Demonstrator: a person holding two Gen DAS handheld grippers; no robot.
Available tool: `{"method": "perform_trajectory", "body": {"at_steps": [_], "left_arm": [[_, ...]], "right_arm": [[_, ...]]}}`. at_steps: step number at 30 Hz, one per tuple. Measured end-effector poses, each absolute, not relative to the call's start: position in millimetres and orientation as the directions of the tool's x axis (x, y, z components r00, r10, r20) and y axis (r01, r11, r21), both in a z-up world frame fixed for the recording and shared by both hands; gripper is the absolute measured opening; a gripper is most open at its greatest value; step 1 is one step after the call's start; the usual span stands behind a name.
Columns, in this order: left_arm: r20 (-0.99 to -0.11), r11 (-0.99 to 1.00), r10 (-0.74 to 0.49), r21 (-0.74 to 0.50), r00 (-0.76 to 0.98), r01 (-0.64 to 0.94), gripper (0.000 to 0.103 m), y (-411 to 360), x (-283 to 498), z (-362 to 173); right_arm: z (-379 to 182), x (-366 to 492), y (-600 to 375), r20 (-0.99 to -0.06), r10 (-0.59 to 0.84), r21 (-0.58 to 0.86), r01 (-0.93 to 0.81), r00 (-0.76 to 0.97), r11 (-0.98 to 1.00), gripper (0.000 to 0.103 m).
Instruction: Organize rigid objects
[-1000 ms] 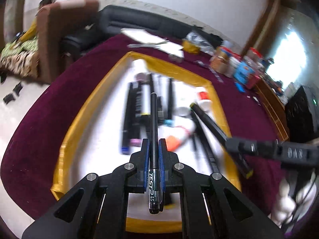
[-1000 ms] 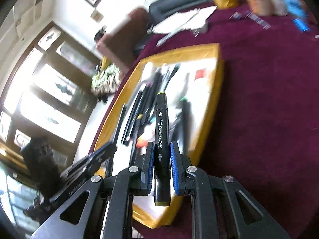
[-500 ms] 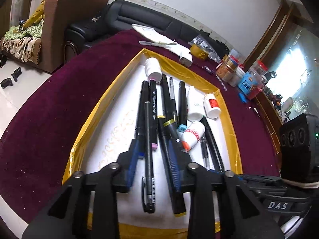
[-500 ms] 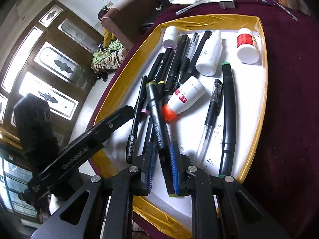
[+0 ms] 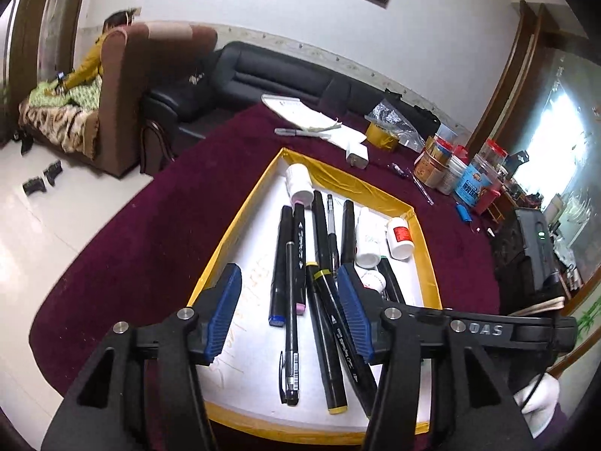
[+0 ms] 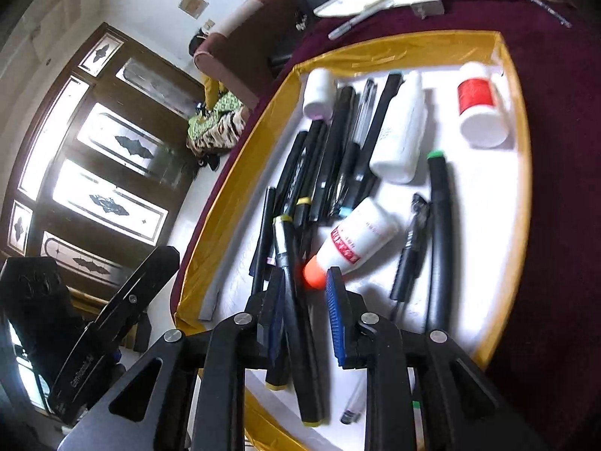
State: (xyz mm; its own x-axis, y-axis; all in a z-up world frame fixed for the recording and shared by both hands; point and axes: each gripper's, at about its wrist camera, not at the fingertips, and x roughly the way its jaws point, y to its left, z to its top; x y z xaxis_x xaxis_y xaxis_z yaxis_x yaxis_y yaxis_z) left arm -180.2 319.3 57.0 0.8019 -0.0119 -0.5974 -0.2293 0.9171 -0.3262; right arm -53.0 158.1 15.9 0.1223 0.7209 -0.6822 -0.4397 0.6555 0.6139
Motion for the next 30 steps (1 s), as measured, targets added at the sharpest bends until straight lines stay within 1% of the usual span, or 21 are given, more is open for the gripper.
{"method": "perform_trajectory", "body": {"at_steps": [3,5,7,9,11,13,14,15,16,17,18,19,20,21,22,23,24,26,30], "left_arm": [[-0.576,0.925,0.007,-0.306,0.817,-0.224,0.054,310.3,-178.6,62.5],[-0.559,0.931,0.023,-0.289,0.829,-0.221,0.055,303.8,-179.6,67.8],[-0.528,0.938,0.048,-0.268,0.848,-0.220,0.058,297.2,-182.8,75.5],[-0.484,0.945,0.100,-0.228,0.870,-0.235,0.067,289.7,-190.0,86.1],[-0.444,0.948,0.144,-0.195,0.884,-0.253,0.073,283.7,-197.1,95.9],[-0.382,0.944,0.222,-0.145,0.897,-0.296,0.080,276.0,-209.0,108.4],[-0.322,0.936,0.290,-0.103,0.901,-0.338,0.086,268.6,-218.8,117.8],[-0.290,0.929,0.322,-0.087,0.901,-0.360,0.091,264.4,-224.5,122.8],[-0.243,0.920,0.356,-0.077,0.902,-0.384,0.095,258.6,-231.4,129.6],[-0.202,0.917,0.367,-0.088,0.908,-0.390,0.103,253.5,-236.8,136.0],[-0.179,0.919,0.358,-0.109,0.917,-0.380,0.103,250.4,-239.1,139.1],[-0.182,0.924,0.331,-0.136,0.926,-0.357,0.103,248.5,-237.0,141.3],[-0.228,0.939,0.257,-0.173,0.939,-0.298,0.103,248.0,-226.5,142.5],[-0.284,0.952,0.164,-0.206,0.945,-0.228,0.103,247.3,-214.2,140.5],[-0.369,0.956,0.061,-0.247,0.927,-0.161,0.103,244.7,-195.2,134.9],[-0.422,0.954,0.040,-0.254,0.906,-0.161,0.103,239.4,-182.5,128.7],[-0.447,0.955,0.052,-0.239,0.893,-0.175,0.103,232.3,-174.1,123.1],[-0.470,0.961,0.076,-0.200,0.879,-0.191,0.103,217.6,-162.9,113.5],[-0.504,0.959,0.108,-0.175,0.857,-0.224,0.103,203.3,-154.3,101.4]], "right_arm": [[25.9,-59.8,142.0,-0.672,0.721,0.594,-0.460,0.169,0.660,0.023],[34.1,-65.6,130.6,-0.668,0.710,0.559,-0.478,0.224,0.677,0.029],[41.2,-69.0,123.7,-0.662,0.696,0.523,-0.494,0.279,0.695,0.031],[52.5,-72.0,120.0,-0.663,0.664,0.454,-0.519,0.347,0.724,0.031],[70.4,-67.7,123.5,-0.660,0.647,0.405,-0.545,0.381,0.734,0.031],[93.7,-65.1,122.4,-0.621,0.663,0.397,-0.562,0.418,0.726,0.032],[107.9,-66.3,120.5,-0.586,0.673,0.388,-0.573,0.451,0.722,0.038],[122.1,-71.7,115.6,-0.541,0.680,0.371,-0.584,0.495,0.722,0.046],[132.4,-77.8,110.5,-0.501,0.676,0.350,-0.587,0.541,0.729,0.071],[138.8,-86.3,102.8,-0.459,0.657,0.322,-0.577,0.599,0.751,0.094],[141.5,-95.6,92.6,-0.412,0.618,0.283,-0.550,0.670,0.785,0.097],[142.0,-101.4,86.4,-0.386,0.581,0.249,-0.525,0.717,0.814,0.097],[139.1,-106.8,79.2,-0.375,0.538,0.205,-0.498,0.755,0.842,0.097],[132.9,-110.6,71.0,-0.380,0.492,0.158,-0.469,0.783,0.869,0.097],[126.8,-111.5,65.6,-0.393,0.462,0.132,-0.448,0.795,0.884,0.097],[118.4,-111.8,58.0,-0.413,0.430,0.115,-0.422,0.803,0.899,0.097],[108.4,-112.0,47.8,-0.438,0.399,0.108,-0.393,0.806,0.913,0.097],[88.5,-113.7,26.5,-0.494,0.330,0.100,-0.324,0.805,0.941,0.097],[71.3,-121.7,0.5,-0.540,0.233,0.076,-0.228,0.809,0.971,0.097]]}}
